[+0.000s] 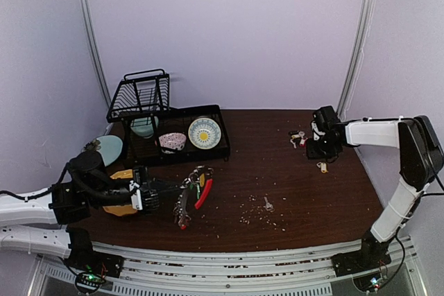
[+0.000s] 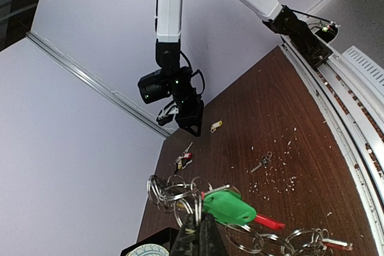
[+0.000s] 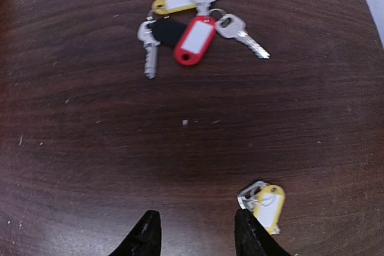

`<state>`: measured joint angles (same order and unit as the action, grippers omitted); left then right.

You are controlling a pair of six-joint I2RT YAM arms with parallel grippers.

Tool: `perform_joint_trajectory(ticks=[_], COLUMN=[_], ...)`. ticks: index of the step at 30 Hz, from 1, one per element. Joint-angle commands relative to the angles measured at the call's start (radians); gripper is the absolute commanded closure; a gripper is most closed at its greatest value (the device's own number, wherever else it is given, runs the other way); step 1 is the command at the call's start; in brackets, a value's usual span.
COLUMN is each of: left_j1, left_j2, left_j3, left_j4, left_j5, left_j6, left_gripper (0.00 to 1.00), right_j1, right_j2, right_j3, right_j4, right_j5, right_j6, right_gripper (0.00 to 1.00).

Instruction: Put the keys on the keyring

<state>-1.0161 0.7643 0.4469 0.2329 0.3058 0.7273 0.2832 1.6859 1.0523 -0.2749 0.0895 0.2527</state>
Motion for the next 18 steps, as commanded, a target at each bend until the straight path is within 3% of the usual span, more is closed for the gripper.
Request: perform_joint_trajectory(ticks=[1, 7, 11, 18], left_j1=[0.002, 0.001, 0.002, 0.002], left_j2=[-0.017, -0.018, -0.021, -0.030], left_j3=[0.029, 0.032, 0.028, 0.032], left_j4=[0.046, 0.039, 0.039, 0.036], left_j5=[-0.013, -0.027, -0.027, -0.028], left_j6=[-0.019, -0.020, -0.022, -0.026], left_gripper=[1.00, 1.00, 1.00, 1.00], right_j1=[-0.058, -0.156, -0.187, -0.180], right_j2=[-0.044, 0.003, 0.036, 0.171], right_j3=[-0.049, -0.081, -0.095, -0.026], right_j4=[0.007, -0.003, 0.037, 0.014], right_j5=[0.085, 0.050, -0.072, -0.227], right_j6=[0.035, 0.027, -0.001, -0.045], right_gripper=[0.55, 0.54, 0.54, 0.66])
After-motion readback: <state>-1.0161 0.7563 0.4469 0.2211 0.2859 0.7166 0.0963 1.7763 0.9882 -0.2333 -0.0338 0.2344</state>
